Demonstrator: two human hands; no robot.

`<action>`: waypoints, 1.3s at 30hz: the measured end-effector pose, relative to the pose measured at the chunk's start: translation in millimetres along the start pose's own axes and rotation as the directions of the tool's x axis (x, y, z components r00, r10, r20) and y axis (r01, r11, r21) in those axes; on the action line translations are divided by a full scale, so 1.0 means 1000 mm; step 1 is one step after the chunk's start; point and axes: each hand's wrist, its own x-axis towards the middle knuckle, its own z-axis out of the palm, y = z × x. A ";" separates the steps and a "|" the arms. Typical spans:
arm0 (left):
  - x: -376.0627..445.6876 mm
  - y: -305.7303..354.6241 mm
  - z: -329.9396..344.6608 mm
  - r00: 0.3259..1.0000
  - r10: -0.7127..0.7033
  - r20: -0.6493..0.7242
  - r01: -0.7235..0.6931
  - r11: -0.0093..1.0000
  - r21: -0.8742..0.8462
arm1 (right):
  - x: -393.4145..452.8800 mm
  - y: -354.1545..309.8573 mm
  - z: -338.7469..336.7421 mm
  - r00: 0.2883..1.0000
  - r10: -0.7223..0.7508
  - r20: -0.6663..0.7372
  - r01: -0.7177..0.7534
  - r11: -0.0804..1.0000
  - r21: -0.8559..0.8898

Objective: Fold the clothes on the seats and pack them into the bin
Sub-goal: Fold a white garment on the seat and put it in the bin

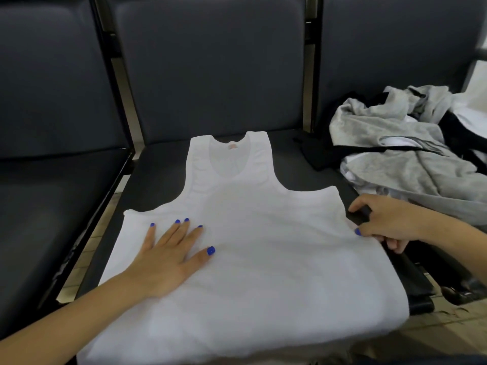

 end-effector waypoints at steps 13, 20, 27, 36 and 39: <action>0.029 -0.020 0.004 0.911 -0.193 -0.364 0.186 0.981 -0.053 | -0.001 -0.068 0.063 0.933 -0.347 -0.091 0.216 0.746 -0.631; 0.017 -0.055 0.009 0.878 -0.284 -0.385 0.284 0.957 -0.057 | 0.037 -0.040 0.060 0.955 -0.265 -0.136 0.109 0.735 -0.670; 0.007 -0.080 0.008 0.826 -0.464 -0.321 0.371 0.875 -0.310 | 0.044 -0.037 0.055 0.958 -0.202 -0.204 0.021 0.758 -0.652; 0.010 -0.078 0.003 0.724 -0.313 -0.615 -0.056 0.862 -0.504 | 0.045 -0.050 0.055 0.979 -0.130 -0.159 0.001 0.778 -0.629; 0.008 -0.078 -0.005 0.683 -0.401 -0.611 -0.095 0.780 -0.618 | 0.043 -0.054 0.054 0.982 -0.110 -0.152 -0.006 0.791 -0.612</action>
